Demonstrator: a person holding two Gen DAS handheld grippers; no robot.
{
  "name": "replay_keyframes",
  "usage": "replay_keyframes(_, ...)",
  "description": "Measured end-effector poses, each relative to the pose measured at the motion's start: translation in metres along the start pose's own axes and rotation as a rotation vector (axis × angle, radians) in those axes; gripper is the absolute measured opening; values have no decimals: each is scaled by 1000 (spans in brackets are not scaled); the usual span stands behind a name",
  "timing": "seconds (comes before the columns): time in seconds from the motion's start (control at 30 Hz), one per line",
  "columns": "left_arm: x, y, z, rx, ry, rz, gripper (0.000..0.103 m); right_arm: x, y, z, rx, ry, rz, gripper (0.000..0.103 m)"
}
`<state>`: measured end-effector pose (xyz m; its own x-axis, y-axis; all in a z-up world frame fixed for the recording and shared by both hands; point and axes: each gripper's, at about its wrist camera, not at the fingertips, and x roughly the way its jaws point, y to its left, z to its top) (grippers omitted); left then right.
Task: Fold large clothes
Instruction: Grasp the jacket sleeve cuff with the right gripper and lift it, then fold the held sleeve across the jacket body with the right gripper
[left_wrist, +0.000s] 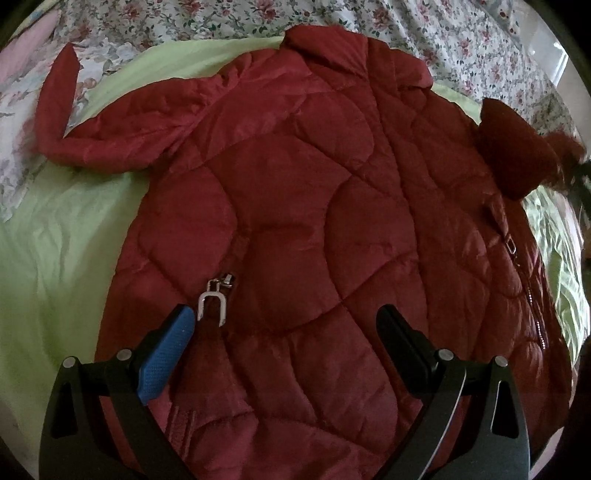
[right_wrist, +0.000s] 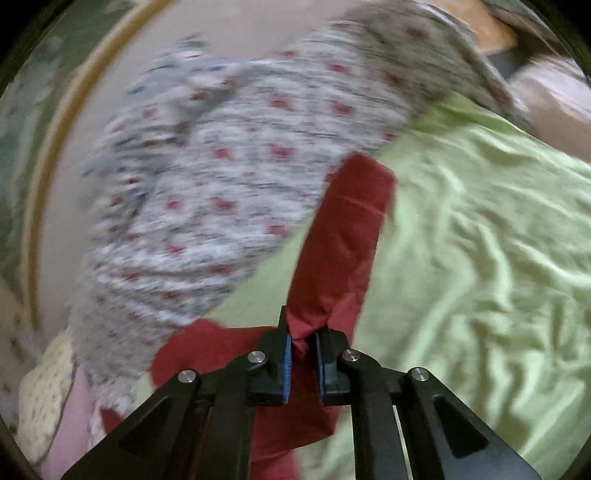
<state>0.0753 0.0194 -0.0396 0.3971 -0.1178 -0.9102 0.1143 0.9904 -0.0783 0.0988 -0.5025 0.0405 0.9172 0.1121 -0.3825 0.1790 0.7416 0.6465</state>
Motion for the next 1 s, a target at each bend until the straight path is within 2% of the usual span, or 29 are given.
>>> replay_keyframes(0.1, -2, 8, -1, -20, -5, -8, 100, 2, 49, -8, -73, 16, 109, 8)
replay_keyframes(0.23, -7, 20, -1, -45, -20, -14, 100, 18, 106, -28, -138, 81, 234, 8)
replay_keyframes(0.43, -14, 41, 2, -86, -42, -24, 100, 65, 179, -82, -206, 244, 353, 8)
replay_keyframes(0.73, -19, 77, 20, -163, -88, -60, 100, 131, 223, -178, -267, 466, 389, 8)
replay_keyframes(1.0, -10, 106, 51, -210, -92, -108, 100, 171, 239, -249, -355, 622, 351, 8)
